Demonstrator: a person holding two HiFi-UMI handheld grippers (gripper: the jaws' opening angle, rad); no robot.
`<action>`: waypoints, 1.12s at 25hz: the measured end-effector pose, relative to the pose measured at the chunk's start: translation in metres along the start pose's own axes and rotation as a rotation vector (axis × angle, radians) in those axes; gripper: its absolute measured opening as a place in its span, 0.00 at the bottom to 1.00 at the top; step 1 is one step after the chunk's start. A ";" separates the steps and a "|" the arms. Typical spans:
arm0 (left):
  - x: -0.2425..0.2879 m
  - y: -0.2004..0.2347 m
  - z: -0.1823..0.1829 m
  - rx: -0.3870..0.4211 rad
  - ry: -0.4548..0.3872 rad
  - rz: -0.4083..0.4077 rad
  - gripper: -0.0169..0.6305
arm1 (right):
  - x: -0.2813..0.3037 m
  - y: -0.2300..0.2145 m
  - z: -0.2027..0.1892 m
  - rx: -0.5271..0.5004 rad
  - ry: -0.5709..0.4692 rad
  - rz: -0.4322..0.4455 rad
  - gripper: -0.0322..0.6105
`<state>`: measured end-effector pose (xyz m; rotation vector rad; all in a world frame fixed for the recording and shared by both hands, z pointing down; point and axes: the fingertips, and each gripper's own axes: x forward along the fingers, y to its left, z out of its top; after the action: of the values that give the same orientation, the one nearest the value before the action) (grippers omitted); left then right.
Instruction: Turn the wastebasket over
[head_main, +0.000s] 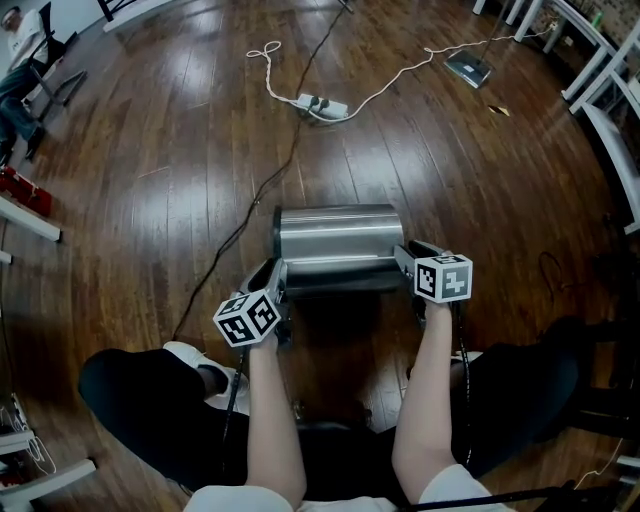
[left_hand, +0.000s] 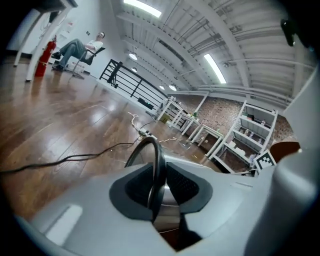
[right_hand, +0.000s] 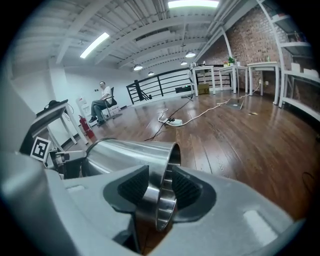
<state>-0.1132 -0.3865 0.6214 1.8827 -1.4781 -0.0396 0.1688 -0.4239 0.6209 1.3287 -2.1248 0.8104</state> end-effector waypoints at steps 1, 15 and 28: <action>0.001 -0.002 0.000 0.003 0.000 -0.015 0.17 | 0.001 0.000 -0.002 0.002 0.005 0.001 0.23; -0.008 -0.009 0.026 0.064 0.089 -0.013 0.14 | 0.008 0.010 -0.001 0.101 -0.009 0.055 0.16; 0.005 -0.143 0.043 1.009 0.285 -0.094 0.14 | 0.091 0.068 -0.116 0.419 0.150 0.157 0.04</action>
<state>-0.0116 -0.4024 0.5129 2.5628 -1.2916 1.0619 0.0819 -0.3735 0.7491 1.2570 -2.0280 1.4361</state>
